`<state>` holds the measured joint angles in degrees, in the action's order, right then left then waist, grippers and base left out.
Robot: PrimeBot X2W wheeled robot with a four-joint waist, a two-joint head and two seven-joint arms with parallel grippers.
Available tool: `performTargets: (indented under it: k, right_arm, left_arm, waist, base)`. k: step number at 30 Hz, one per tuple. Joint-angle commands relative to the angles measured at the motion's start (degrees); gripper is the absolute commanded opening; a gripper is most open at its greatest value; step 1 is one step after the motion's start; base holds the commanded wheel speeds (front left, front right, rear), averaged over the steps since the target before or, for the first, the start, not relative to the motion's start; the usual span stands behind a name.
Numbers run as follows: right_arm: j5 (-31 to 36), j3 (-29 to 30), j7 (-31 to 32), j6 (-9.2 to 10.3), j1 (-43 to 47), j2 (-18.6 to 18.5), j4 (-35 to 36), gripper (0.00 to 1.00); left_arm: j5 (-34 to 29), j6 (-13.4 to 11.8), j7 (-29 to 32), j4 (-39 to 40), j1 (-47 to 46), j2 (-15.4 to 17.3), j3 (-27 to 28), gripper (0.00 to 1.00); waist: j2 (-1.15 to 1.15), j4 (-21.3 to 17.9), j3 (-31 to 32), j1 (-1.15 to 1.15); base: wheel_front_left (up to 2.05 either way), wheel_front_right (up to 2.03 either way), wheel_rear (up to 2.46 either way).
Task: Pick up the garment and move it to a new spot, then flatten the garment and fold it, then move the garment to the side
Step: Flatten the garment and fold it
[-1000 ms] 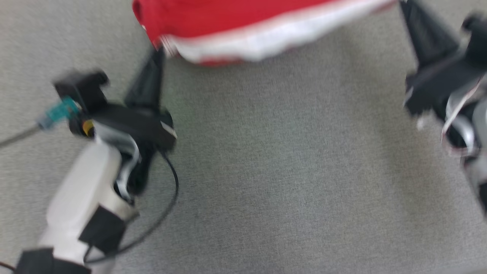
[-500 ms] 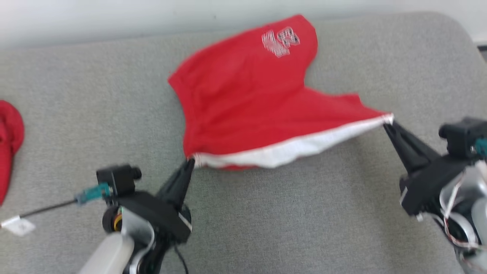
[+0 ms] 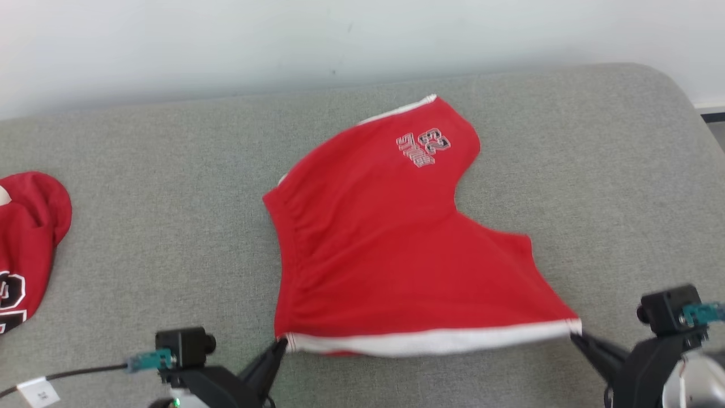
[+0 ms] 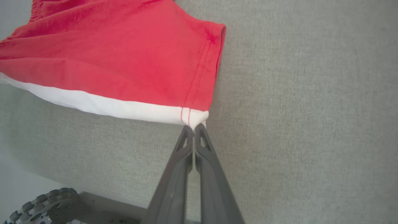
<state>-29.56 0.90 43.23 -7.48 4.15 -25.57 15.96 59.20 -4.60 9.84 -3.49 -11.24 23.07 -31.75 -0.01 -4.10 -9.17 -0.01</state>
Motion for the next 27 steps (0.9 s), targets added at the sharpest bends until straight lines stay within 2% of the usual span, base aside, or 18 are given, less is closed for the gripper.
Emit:
performTargets:
  k: [1, 6, 9, 14, 19, 27]
  right_arm:
    - [-1.2, 0.6, 1.4, -0.04, 1.3, 0.7, 0.8, 0.0]
    - [-3.7, 3.9, 7.1, -0.04, 6.3, 2.8, 4.2, 0.0]
    - [-3.3, 7.0, 7.6, -0.04, 6.4, 3.5, 7.0, 0.0]
    - [-0.6, 8.4, 4.0, -0.04, 2.6, 1.3, 8.3, 0.0]
    - [1.2, 3.9, -0.7, -0.04, -4.5, -3.2, 4.9, 0.0]
    - [2.8, -6.7, -10.8, -0.04, -21.7, -8.1, -6.5, 0.0]
  left_arm:
    - [0.0, -0.3, 0.6, 0.5, 1.3, 0.6, -0.3, 0.0]
    - [0.9, -1.0, 4.7, 3.2, 4.3, 2.9, -2.1, 0.0]
    - [1.8, -1.2, 5.7, 5.5, 5.5, 3.9, -2.0, 0.0]
    - [3.0, -1.6, 2.8, 7.4, 4.6, 1.8, -0.1, 0.0]
    - [3.2, -0.8, 0.2, 6.9, 1.0, -1.5, 1.3, 0.0]
    - [2.7, -0.7, -2.9, 3.1, -6.2, -6.0, 3.1, 0.0]
  waist:
    - [0.01, -0.1, 0.4, 0.01]
    - [0.01, -0.3, 1.1, 0.01]
    - [0.01, -0.3, 1.3, 0.01]
    - [0.01, 0.0, 1.1, 0.01]
    - [0.01, 0.9, 0.0, 0.01]
    - [0.01, 2.5, -3.3, 0.01]
  base:
    - [0.0, 0.0, 0.0]
    - [0.0, 0.0, 0.0]
    - [0.0, 0.0, 0.0]
    - [0.0, 0.0, 0.0]
    - [0.0, 0.0, 0.0]
    - [0.0, 0.0, 0.0]
